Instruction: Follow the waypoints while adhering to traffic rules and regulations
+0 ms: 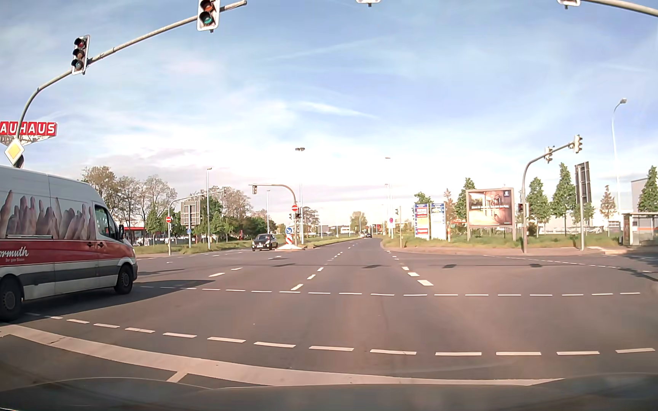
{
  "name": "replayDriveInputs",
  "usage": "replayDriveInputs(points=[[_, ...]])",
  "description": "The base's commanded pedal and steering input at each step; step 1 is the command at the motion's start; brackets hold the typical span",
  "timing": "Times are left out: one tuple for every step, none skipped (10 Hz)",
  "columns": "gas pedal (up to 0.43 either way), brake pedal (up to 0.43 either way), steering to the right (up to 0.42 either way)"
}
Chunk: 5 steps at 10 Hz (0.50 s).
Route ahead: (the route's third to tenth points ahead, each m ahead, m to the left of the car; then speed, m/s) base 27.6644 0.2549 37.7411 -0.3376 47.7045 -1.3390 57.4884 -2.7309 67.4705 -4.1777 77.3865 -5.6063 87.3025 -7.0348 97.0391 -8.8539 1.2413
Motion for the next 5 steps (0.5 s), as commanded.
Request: replayDriveInputs(points=[[0.0,0.262,-0.006],[0.0,0.25,-0.006],[0.0,0.238,-0.006],[0.0,0.232,-0.006],[0.0,0.213,-0.006]])
